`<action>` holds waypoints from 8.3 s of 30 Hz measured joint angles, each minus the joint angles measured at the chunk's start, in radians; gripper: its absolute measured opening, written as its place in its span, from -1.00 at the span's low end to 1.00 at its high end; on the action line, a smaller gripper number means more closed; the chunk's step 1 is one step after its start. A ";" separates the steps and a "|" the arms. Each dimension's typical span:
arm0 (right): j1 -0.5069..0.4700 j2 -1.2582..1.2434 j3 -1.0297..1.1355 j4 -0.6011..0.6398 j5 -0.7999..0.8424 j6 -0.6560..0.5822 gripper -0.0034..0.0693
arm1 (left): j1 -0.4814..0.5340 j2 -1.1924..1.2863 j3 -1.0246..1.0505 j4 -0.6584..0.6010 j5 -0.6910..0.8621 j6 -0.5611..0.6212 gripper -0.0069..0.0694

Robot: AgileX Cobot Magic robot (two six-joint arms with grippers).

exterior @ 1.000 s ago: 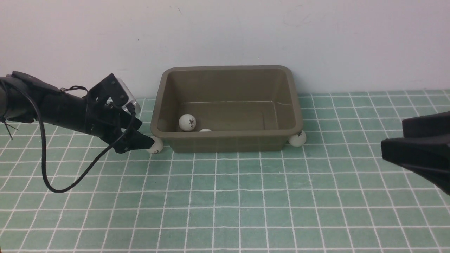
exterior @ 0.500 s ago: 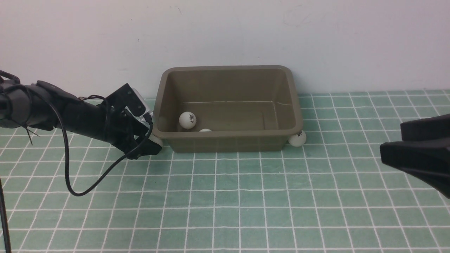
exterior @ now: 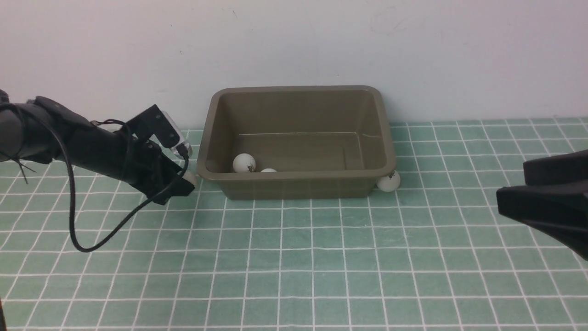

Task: Put the table tennis balls in the box on the green coffee tablecloth.
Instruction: 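Reach for and grasp a ping pong ball on the table beside the basket, then drop the ball into the bin, then reach for and grasp a ping pong ball on the table beside the basket, then drop the ball into the bin, then reach for and grasp a ping pong ball on the table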

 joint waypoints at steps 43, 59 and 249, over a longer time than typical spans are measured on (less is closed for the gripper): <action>0.000 0.000 0.000 -0.001 0.019 0.017 0.21 | 0.146 -0.187 0.000 -0.119 0.151 -0.034 0.38; 0.000 0.000 0.000 -0.001 0.042 0.023 0.21 | 0.120 0.092 0.000 -0.666 0.112 0.692 0.38; 0.000 0.135 -0.099 -0.204 -0.191 0.192 0.21 | -0.072 -0.981 0.001 0.646 0.357 -1.146 0.30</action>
